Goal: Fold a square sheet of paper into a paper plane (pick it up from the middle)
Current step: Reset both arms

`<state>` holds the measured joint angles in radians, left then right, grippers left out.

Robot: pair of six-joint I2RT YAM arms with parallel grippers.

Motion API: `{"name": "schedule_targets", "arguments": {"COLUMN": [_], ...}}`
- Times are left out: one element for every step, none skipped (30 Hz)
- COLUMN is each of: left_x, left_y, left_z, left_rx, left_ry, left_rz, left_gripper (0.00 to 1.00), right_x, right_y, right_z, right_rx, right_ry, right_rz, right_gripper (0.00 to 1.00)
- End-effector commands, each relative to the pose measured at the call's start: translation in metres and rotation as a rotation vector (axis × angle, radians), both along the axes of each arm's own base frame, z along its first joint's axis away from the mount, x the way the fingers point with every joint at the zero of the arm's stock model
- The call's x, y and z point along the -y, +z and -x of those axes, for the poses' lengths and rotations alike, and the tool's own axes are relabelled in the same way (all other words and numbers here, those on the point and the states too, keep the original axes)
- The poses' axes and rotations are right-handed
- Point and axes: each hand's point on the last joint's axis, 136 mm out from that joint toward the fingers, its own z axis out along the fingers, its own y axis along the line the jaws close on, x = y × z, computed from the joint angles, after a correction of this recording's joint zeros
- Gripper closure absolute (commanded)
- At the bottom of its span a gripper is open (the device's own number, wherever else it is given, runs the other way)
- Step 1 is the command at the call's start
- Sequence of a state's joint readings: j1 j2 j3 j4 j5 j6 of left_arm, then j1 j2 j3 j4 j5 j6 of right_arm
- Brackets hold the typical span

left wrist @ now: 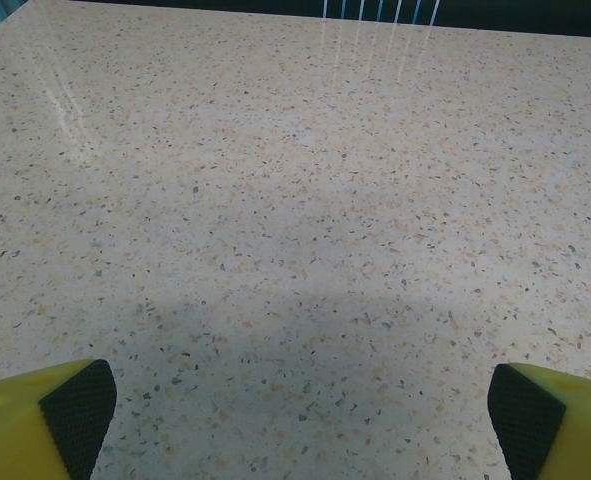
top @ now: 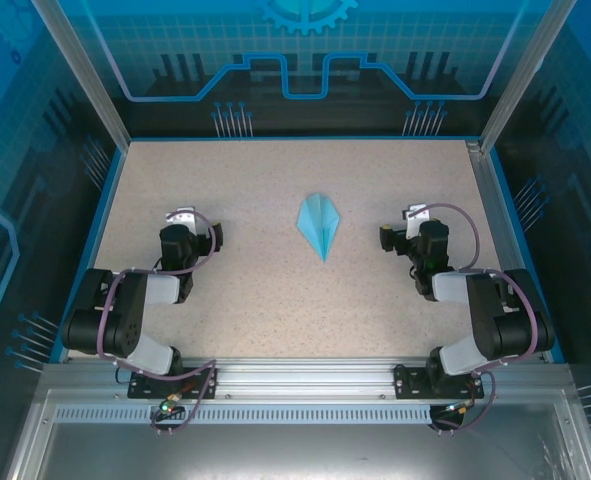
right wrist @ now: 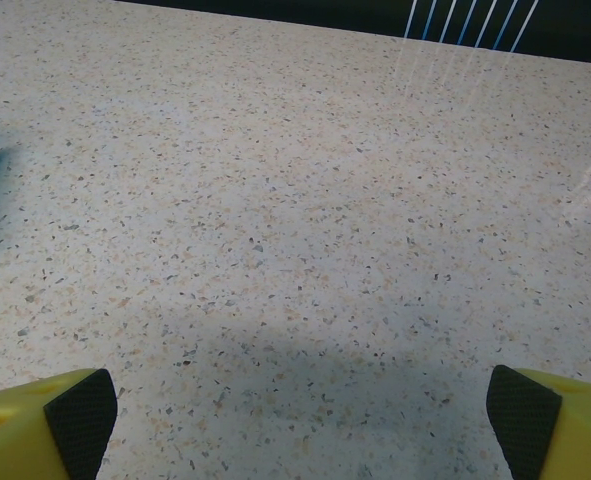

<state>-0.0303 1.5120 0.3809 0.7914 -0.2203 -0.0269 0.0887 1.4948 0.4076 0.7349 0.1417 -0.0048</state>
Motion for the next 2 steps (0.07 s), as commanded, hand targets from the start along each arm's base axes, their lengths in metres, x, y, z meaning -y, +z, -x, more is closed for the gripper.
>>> {"name": "schedule_targets", "arguments": {"left_x": [0.0005, 0.0006], "left_y": [0.0113, 0.0116], "left_z": [-0.0074, -0.0074], "left_rx": [0.04, 0.041], "left_ry": [0.007, 0.007], "left_rz": [0.001, 0.001], "left_gripper": [0.01, 0.01], "right_x": [0.0036, 0.0039], "right_y": [0.0109, 0.0109], "right_z": [-0.0077, -0.0077], "right_rx": [0.042, 0.042], "right_ry": [-0.015, -0.016], "right_rz": [-0.009, -0.01], "right_gripper": [0.01, 0.01]}}
